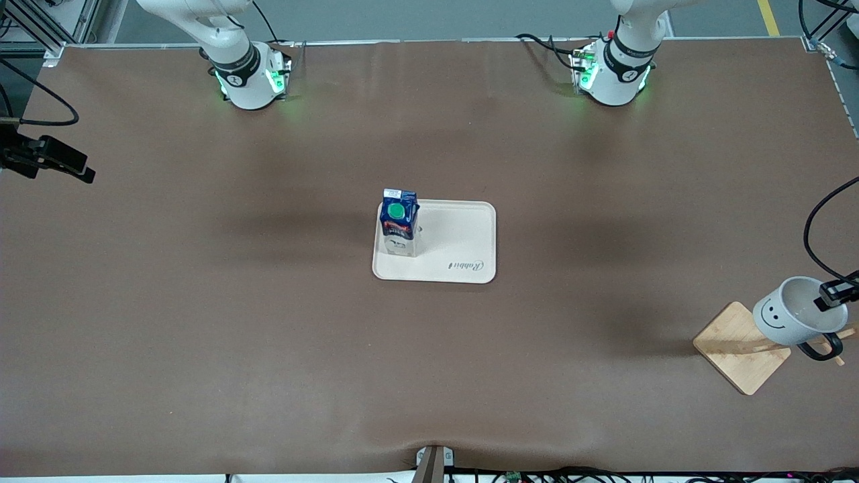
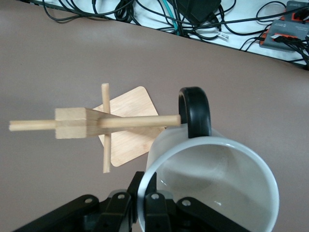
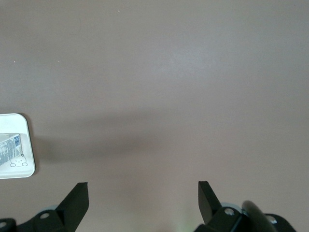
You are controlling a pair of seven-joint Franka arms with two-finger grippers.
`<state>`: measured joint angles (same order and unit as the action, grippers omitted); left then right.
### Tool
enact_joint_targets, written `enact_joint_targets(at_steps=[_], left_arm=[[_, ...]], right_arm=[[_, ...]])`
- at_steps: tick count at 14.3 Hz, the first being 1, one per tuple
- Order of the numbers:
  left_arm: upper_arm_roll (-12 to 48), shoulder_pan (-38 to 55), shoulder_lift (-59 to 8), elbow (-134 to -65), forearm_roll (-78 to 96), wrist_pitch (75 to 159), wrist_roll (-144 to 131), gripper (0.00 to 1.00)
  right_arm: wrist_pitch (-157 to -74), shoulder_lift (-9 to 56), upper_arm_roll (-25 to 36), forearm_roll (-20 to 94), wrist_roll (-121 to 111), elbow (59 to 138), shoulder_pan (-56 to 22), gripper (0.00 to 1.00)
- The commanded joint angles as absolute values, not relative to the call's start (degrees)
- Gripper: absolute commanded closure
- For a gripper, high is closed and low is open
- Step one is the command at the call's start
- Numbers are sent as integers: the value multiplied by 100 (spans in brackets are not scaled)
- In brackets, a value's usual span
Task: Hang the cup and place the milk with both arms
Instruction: 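Hook the mug handle onto the stand peg and open the left gripper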
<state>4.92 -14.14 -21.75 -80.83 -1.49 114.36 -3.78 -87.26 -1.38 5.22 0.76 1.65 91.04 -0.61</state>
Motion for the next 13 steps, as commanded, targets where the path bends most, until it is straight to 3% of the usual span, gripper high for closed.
enact_joint_targets(at_steps=[1,7,8,10,11,12,13], left_arm=[[536,-1529,-2267,-7884,-237,11391,-281,100],[536,-1644,-2399,-7893,-185,11391,-290,100],[536,-1644,-2417,-7893,-185,11391,-299,87],[545,-1626,-2417,-7901,-176,11391,-308,50],[545,-1617,-2417,-7901,-176,11391,-299,28],[545,-1617,-2408,-7901,-176,11391,-281,0],[571,-1617,-2373,-7901,-176,11382,-299,0]], right_arm=[[-8666,-70,448,88,123,8965,62,0],[-8648,26,448,88,114,8965,26,0],[-8648,26,440,88,123,8956,18,0],[-8640,26,439,79,123,8965,-17,0],[-8640,26,439,88,123,8965,-9,0],[-8640,26,439,88,123,8965,-17,0],[-8640,26,431,88,123,8965,-26,0]])
